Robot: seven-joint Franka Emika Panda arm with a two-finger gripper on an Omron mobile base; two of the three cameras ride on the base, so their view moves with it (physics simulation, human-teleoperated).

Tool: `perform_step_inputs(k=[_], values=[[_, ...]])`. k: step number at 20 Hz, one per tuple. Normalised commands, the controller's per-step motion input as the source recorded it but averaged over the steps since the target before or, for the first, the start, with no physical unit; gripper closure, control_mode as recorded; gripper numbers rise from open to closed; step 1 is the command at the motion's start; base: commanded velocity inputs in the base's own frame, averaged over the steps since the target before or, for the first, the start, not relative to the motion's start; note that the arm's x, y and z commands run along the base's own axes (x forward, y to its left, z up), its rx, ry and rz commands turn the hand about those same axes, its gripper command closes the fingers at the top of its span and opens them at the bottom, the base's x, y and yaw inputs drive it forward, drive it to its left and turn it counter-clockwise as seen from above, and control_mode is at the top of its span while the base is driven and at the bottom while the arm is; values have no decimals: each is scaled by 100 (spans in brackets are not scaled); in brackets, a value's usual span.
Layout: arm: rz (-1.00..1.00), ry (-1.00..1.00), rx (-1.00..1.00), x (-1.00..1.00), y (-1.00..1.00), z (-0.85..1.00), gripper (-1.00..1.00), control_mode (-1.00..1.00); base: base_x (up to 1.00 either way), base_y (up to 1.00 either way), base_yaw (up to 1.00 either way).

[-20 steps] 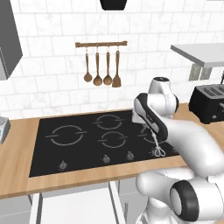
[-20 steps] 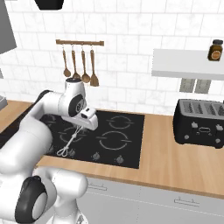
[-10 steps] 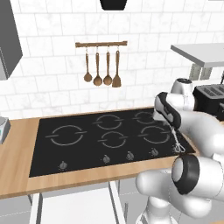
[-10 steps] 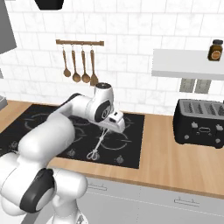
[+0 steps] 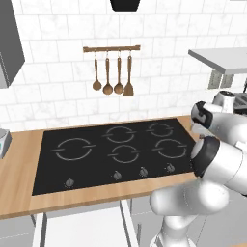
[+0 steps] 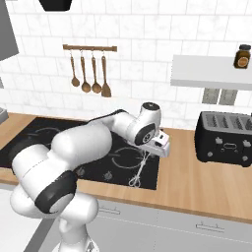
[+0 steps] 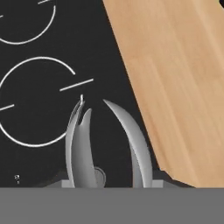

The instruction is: Pick the tongs from the drawer and place it on the counter.

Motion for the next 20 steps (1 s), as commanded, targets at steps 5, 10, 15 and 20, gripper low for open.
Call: perform_step_inputs(k=[5, 10, 15, 20], values=[[0, 5, 7, 6, -92, -9, 100, -100, 0, 0, 0], [0, 1, 6, 16, -53, -30, 100, -100, 0, 0, 0], [0, 4, 3, 31, -34, -32, 100, -100, 0, 0, 0], [2, 13, 1, 43, -11, -28, 100, -100, 0, 0, 0]])
